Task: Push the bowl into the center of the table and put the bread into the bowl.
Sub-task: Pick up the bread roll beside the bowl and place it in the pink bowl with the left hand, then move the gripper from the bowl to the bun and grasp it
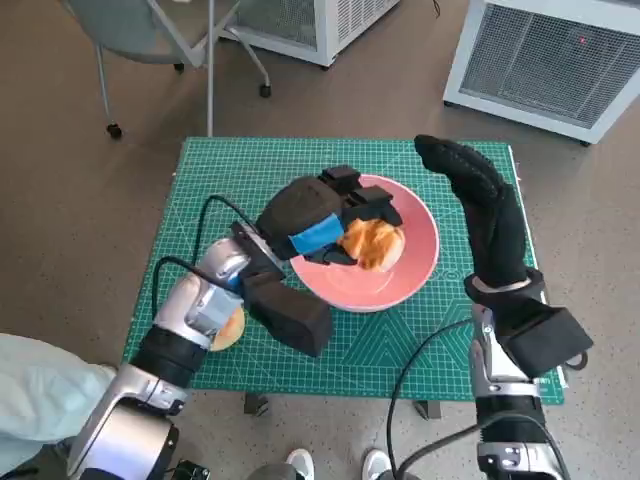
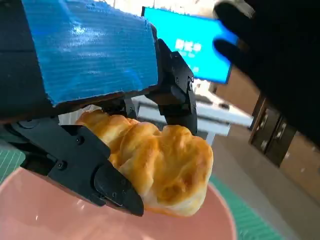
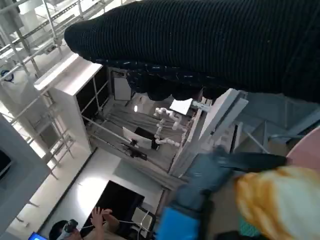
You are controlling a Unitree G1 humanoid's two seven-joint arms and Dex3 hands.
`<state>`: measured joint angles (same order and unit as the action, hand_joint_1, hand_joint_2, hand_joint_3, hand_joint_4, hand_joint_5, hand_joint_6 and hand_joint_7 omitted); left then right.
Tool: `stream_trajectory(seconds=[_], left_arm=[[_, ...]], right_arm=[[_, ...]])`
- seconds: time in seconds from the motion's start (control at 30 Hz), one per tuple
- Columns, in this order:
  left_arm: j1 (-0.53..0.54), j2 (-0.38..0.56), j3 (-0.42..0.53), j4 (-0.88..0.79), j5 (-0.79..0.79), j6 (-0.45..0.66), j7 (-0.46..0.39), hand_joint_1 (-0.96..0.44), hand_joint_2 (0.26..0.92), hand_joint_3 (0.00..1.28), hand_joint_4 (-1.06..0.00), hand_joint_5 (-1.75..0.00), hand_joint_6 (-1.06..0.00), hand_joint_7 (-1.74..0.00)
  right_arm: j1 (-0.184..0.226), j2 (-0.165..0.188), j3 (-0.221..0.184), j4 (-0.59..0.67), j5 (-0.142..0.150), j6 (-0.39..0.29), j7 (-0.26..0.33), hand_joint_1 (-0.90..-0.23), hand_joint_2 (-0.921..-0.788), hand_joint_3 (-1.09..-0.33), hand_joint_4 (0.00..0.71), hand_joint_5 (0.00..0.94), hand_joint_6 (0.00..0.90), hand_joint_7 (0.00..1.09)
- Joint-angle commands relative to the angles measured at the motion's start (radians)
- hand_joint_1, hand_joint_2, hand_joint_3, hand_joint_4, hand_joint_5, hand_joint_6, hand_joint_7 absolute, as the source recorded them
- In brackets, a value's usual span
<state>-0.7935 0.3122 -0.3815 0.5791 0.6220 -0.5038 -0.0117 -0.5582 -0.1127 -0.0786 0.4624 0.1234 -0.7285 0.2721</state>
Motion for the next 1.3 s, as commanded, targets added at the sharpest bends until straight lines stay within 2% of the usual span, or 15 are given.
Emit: stream_trajectory(seconds=[0.03, 0.07, 0.1, 0.17, 0.27, 0.37, 0.5, 0.63, 0.77, 1.0, 1.3], left_arm=[[-0.016, 0.007, -0.004, -0.003, 0.004, 0.008, -0.013, -0.13, 0.921, 0.17, -0.52, -1.0, -0.54, -1.32], [-0.009, 0.014, -0.003, -0.014, 0.003, 0.016, -0.029, -0.17, 0.921, 0.18, -0.52, -0.88, -0.53, -1.34], [-0.004, 0.019, -0.003, -0.023, 0.002, 0.021, -0.04, -0.19, 0.894, 0.18, -0.48, -0.64, -0.47, -1.2], [0.007, 0.036, -0.001, -0.047, 0.001, 0.03, -0.066, -0.18, 0.846, 0.09, -0.35, -0.27, -0.4, -0.61], [0.02, 0.062, 0.011, -0.092, -0.013, 0.042, -0.112, -0.25, 0.819, 0.03, -0.23, -0.09, -0.36, -0.25], [0.042, 0.089, 0.036, -0.143, -0.06, 0.047, -0.168, -0.33, 0.811, 0.01, -0.18, -0.03, -0.34, -0.12], [0.076, 0.117, 0.082, -0.196, -0.171, 0.046, -0.252, -0.45, 0.819, 0.01, -0.13, -0.01, -0.32, -0.06], [0.109, 0.143, 0.131, -0.237, -0.297, 0.042, -0.34, -0.6, 0.89, 0.06, -0.08, 0.0, -0.3, -0.03], [0.146, 0.196, 0.192, -0.291, -0.409, 0.041, -0.423, -0.67, 0.914, 0.13, -0.06, 0.0, -0.28, -0.01], [0.212, 0.301, 0.298, -0.385, -0.522, 0.053, -0.513, -0.71, 0.92, 0.18, -0.05, 0.0, -0.29, -0.01], [0.329, 0.42, 0.419, -0.459, -0.593, 0.095, -0.579, -0.71, 0.921, 0.08, -0.08, -0.01, -0.31, -0.02]], right_arm=[[0.032, 0.004, -0.004, -0.012, 0.012, 0.024, -0.006, -0.706, -0.921, -0.806, 0.167, 0.0, -0.001, 0.5], [0.033, 0.004, -0.005, -0.013, 0.013, 0.025, -0.006, -0.706, -0.921, -0.806, 0.167, 0.0, -0.001, 0.5], [0.033, 0.005, -0.005, -0.014, 0.015, 0.026, -0.006, -0.708, -0.921, -0.805, 0.167, 0.0, -0.001, 0.5], [0.033, 0.006, -0.006, -0.014, 0.016, 0.028, -0.006, -0.711, -0.921, -0.801, 0.167, 0.0, -0.001, 0.5], [0.034, 0.009, -0.006, -0.017, 0.016, 0.03, -0.008, -0.714, -0.921, -0.795, 0.167, 0.0, -0.001, 0.5], [0.035, 0.01, -0.004, -0.017, 0.017, 0.028, -0.008, -0.714, -0.921, -0.792, 0.166, 0.0, -0.001, 0.51], [0.035, 0.013, -0.002, -0.015, 0.013, 0.026, -0.011, -0.713, -0.921, -0.79, 0.166, 0.0, -0.001, 0.51], [0.034, 0.015, 0.0, -0.012, 0.009, 0.024, -0.014, -0.713, -0.921, -0.788, 0.167, 0.001, -0.001, 0.51], [0.032, 0.016, 0.002, -0.007, 0.008, 0.022, -0.015, -0.712, -0.921, -0.787, 0.167, 0.001, -0.001, 0.51], [0.022, 0.02, 0.004, 0.01, 0.003, 0.019, -0.015, -0.704, -0.921, -0.788, 0.167, 0.0, -0.001, 0.51], [0.004, 0.027, 0.011, 0.04, 0.001, 0.012, -0.011, -0.694, -0.921, -0.787, 0.168, 0.001, -0.001, 0.51]])
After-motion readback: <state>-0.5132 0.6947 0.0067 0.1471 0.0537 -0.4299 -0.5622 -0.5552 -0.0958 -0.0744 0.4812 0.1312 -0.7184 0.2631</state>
